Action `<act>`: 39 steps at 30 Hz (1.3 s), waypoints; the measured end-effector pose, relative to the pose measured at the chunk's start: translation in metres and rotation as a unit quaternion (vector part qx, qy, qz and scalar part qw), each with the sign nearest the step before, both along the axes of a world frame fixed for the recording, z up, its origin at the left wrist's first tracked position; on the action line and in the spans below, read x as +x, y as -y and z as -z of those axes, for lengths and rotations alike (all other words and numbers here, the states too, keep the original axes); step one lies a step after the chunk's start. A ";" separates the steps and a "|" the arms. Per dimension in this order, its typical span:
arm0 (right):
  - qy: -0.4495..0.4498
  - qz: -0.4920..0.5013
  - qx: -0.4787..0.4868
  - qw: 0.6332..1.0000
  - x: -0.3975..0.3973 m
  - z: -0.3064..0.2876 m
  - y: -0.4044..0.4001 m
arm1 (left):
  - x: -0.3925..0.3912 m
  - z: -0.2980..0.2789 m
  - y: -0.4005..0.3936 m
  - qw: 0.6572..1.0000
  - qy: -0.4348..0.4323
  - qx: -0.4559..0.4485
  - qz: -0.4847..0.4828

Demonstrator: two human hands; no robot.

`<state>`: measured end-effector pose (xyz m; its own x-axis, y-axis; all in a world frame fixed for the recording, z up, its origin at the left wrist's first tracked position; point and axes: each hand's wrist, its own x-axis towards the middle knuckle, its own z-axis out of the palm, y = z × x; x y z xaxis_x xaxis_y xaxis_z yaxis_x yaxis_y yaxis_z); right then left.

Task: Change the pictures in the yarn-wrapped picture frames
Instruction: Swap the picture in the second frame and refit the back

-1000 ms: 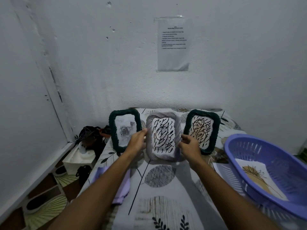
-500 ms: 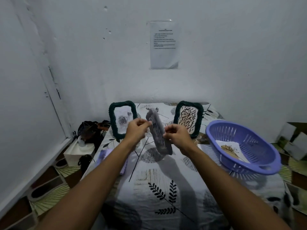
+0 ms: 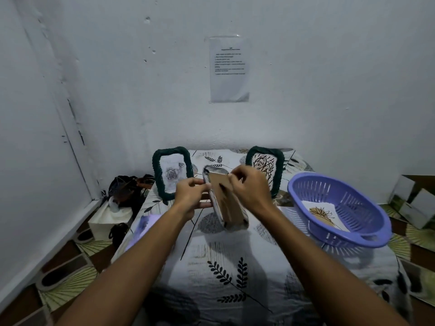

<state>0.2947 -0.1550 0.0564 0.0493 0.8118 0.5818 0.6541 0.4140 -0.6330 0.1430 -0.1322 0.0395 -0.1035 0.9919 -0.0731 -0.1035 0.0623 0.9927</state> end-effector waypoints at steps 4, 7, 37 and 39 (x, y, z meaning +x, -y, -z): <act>-0.116 0.007 -0.089 0.989 0.023 0.009 -0.017 | -0.021 0.021 -0.006 0.999 0.006 -0.040 0.002; -0.147 -0.001 -0.208 0.967 0.036 0.034 -0.021 | -0.032 0.037 -0.013 0.998 0.003 -0.068 0.006; 0.014 0.067 -0.374 0.925 0.051 0.121 -0.067 | -0.023 0.097 -0.068 0.903 -0.413 -0.093 0.069; 0.024 0.082 -0.340 0.936 0.049 0.120 -0.073 | -0.020 0.095 -0.071 0.889 -0.450 -0.067 0.054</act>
<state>0.3433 -0.0820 -0.0631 0.1936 0.9791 -0.0628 0.7083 -0.1838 -0.6816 0.1226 -0.0614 -0.0558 -0.0837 0.9883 -0.1273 0.7420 0.1471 0.6540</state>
